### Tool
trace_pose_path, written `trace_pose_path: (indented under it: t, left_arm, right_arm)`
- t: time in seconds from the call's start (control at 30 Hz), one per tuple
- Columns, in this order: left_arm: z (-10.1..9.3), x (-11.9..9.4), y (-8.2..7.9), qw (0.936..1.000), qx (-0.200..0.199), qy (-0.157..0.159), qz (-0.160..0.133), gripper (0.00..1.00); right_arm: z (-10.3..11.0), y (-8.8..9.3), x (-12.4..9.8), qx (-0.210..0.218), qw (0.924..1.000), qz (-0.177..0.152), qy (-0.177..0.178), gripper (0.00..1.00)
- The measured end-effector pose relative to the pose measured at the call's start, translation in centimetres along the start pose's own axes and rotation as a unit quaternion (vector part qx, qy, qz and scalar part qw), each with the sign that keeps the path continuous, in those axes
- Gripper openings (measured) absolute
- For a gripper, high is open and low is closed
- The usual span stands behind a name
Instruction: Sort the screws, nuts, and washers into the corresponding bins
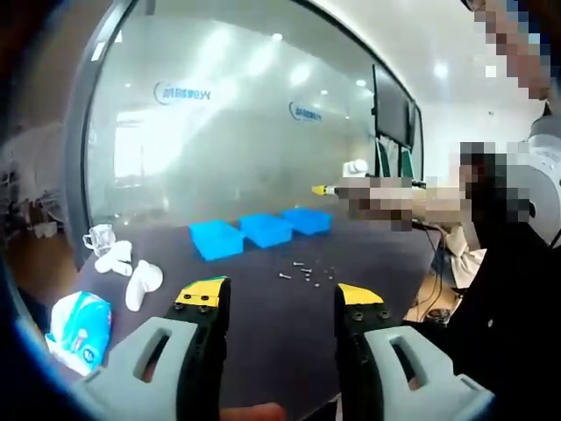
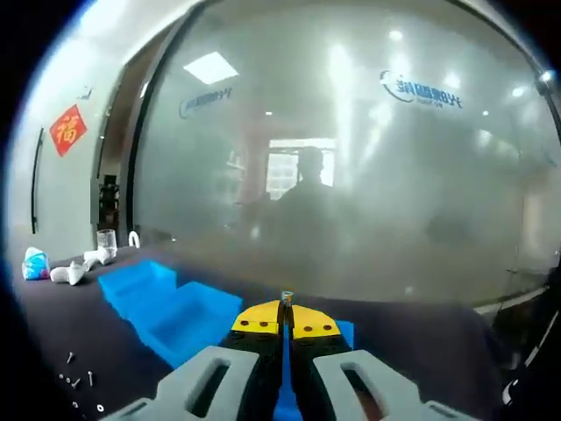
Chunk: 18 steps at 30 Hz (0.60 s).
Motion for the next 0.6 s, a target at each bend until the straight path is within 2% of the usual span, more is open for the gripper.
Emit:
trace_pose_path:
  t: [0.3,0.33,0.43,0.47,0.6]
  left_arm:
    - [0.0,-0.2,0.0,1.0,0.0,-0.002,-0.001,0.47]
    - [0.1,-0.2,0.0,1.0,0.0,-0.003,-0.001,0.47]
    - [0.1,-0.2,0.0,1.0,0.001,-0.003,0.001,0.47]
    - [0.1,-0.2,0.0,1.0,0.001,-0.003,0.0,0.47]
    - [0.0,-0.2,0.1,1.0,0.001,-0.003,0.0,0.47]
  right_arm:
    - [-0.3,0.6,-0.1,-0.004,0.9999,0.007,0.014,0.02]
    - [-0.2,0.6,-0.3,-0.002,0.9998,0.009,0.017,0.04]
    - [-0.2,0.6,-0.5,-0.008,0.9997,0.009,0.023,0.27]
    - [-0.2,0.5,-0.6,-0.014,0.9996,0.008,0.025,0.31]
    - [0.3,0.6,-1.1,-0.008,0.9997,0.013,0.021,0.3]
Point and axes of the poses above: the point that each gripper's makers call its tool centre point, and the gripper's own axes: x roughly forward along the fingers, z roughly to its left, y roughly out of its underside, the point moved 5 cm from there along -x, roughly backward along the fingers, and after that the axes turned 14 degrees about -z, right-handed, at the moved point
